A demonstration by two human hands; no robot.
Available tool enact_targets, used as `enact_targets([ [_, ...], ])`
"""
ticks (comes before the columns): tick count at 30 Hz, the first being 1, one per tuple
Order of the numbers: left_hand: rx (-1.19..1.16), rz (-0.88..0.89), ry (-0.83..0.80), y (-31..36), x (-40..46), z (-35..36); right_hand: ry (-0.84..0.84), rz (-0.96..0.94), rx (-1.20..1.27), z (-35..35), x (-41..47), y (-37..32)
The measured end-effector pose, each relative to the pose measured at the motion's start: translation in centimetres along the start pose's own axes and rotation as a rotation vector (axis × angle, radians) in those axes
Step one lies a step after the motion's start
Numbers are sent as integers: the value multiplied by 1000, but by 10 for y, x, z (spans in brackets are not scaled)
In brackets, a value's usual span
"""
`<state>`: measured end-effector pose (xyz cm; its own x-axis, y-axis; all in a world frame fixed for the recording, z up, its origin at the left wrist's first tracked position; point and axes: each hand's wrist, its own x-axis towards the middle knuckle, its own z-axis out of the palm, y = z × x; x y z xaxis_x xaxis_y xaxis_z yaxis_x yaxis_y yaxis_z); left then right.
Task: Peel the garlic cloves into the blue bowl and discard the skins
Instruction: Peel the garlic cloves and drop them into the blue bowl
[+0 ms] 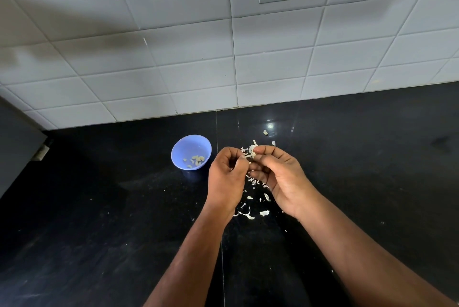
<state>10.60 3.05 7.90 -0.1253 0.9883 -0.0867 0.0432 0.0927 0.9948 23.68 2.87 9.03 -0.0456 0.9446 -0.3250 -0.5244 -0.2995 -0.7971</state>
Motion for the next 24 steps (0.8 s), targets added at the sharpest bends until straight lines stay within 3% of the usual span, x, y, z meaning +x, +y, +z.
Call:
enact_targets([
  [6, 1, -164, 4, 3, -3, -4, 34, 20, 101, -5, 2, 1],
  [9, 202, -270, -89, -2, -2, -8, 27, 22, 102, -8, 2, 2],
  [13, 463, -199, -133, -16, -5, -12, -1, 20, 89, -10, 2, 3],
  [19, 321, -142, -27, -8, -11, -12, -50, 18, 31, -12, 1, 1],
  [24, 70, -146, 16, 5, -10, -11, -85, 53, 4, -15, 2, 1],
])
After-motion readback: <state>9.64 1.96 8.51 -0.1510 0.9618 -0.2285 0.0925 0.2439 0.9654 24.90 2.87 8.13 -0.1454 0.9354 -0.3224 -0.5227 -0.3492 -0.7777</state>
